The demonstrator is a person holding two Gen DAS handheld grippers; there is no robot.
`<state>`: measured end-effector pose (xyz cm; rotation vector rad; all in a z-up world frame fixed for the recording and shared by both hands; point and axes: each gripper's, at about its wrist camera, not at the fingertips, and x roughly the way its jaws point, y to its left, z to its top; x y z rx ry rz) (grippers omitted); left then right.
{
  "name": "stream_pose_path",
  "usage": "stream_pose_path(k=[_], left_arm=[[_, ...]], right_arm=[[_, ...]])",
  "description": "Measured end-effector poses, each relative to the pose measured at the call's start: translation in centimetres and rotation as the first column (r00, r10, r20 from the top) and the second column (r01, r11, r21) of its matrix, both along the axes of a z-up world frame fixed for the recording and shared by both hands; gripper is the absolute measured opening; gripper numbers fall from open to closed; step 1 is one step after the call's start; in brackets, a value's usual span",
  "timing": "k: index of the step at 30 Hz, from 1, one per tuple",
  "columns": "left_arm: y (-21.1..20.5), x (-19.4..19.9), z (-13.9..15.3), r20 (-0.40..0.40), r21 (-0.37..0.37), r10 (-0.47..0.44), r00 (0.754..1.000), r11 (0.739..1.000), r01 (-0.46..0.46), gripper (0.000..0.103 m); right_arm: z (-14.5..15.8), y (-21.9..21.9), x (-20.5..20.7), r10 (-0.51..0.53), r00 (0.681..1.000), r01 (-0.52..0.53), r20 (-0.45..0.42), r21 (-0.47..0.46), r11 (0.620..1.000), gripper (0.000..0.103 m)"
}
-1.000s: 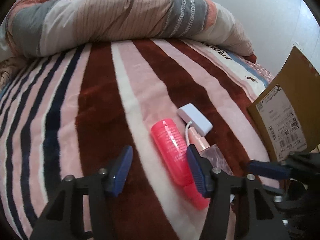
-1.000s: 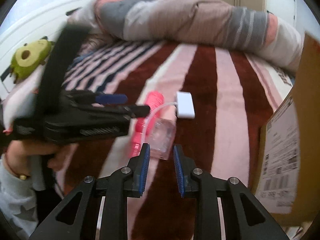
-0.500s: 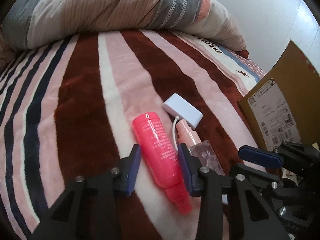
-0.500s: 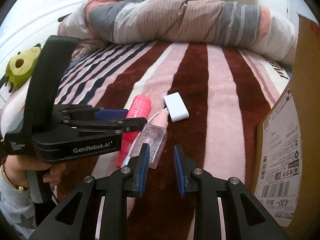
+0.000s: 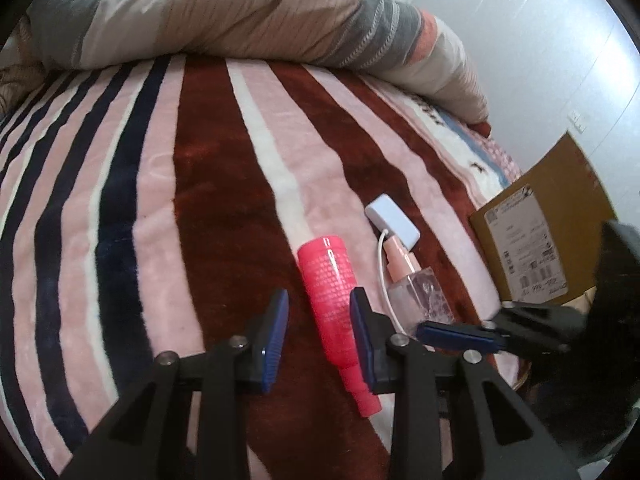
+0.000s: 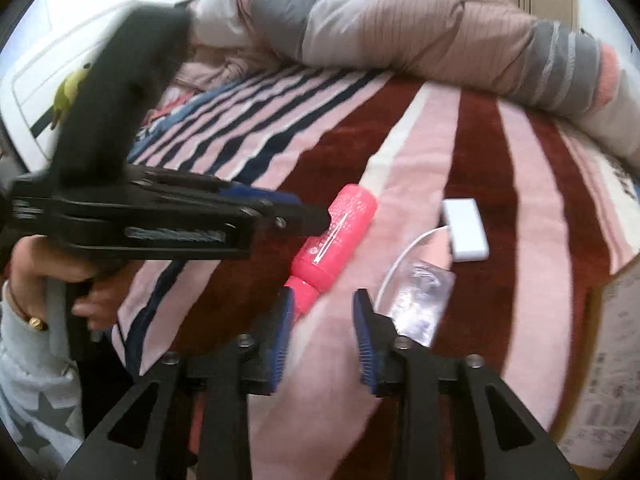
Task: Organize rigid objects
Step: 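Grasp the pink bottle with the right tool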
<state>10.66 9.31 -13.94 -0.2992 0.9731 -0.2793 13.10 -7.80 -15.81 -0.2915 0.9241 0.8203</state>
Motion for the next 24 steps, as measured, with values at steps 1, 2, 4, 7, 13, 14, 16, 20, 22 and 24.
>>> stream_pose_path(k=[1, 2, 4, 7, 13, 14, 16, 20, 22, 24], left_arm=[[0.3, 0.0, 0.0, 0.002, -0.011, 0.006, 1.0, 1.0, -0.006, 0.028], [0.5, 0.1, 0.0, 0.003, -0.019, 0.012, 1.0, 1.0, -0.011, 0.028], [0.6, 0.3, 0.1, 0.008, -0.028, 0.014, 1.0, 1.0, -0.014, 0.028], [1.0, 0.4, 0.2, 0.014, -0.034, 0.019, 1.0, 0.999, -0.018, 0.029], [1.4, 0.5, 0.1, 0.011, -0.024, 0.033, 0.999, 0.999, -0.033, 0.03], [1.4, 0.5, 0.0, 0.011, -0.02, 0.035, 0.999, 0.999, -0.035, 0.03], [1.4, 0.4, 0.0, 0.012, -0.009, 0.036, 0.999, 0.999, -0.036, 0.03], [1.1, 0.3, -0.2, 0.006, -0.014, 0.013, 1.0, 1.0, -0.013, 0.03], [0.8, 0.3, -0.4, -0.004, -0.024, -0.004, 1.0, 1.0, 0.003, 0.03], [0.3, 0.6, -0.8, -0.017, -0.041, -0.016, 1.0, 0.999, 0.015, 0.03]], right_arm=[[-0.3, 0.3, 0.4, -0.002, 1.0, 0.002, -0.01, 0.006, 1.0, 0.033], [-0.5, 0.4, 0.7, -0.004, 1.0, 0.004, -0.016, 0.009, 1.0, 0.034], [-1.0, 0.9, 1.8, -0.023, 0.999, 0.023, -0.029, 0.006, 1.0, 0.036], [-1.3, 1.5, 3.0, -0.023, 0.998, 0.025, -0.057, 0.038, 0.999, 0.042], [-2.0, 2.7, 4.2, -0.014, 0.995, 0.018, -0.102, 0.041, 0.999, 0.041], [-2.0, 2.9, 4.4, -0.014, 0.995, 0.018, -0.099, 0.04, 0.999, 0.038], [-2.1, 3.1, 4.1, -0.003, 0.996, 0.006, -0.09, 0.031, 0.999, 0.033], [-1.6, 3.1, 2.4, 0.091, 0.995, -0.092, -0.045, -0.011, 0.996, 0.03], [-1.3, 2.8, 1.4, 0.121, 0.993, -0.121, -0.009, -0.046, 0.992, 0.03], [-1.5, 2.8, 1.1, 0.11, 0.994, -0.109, -0.002, -0.091, 0.99, 0.031]])
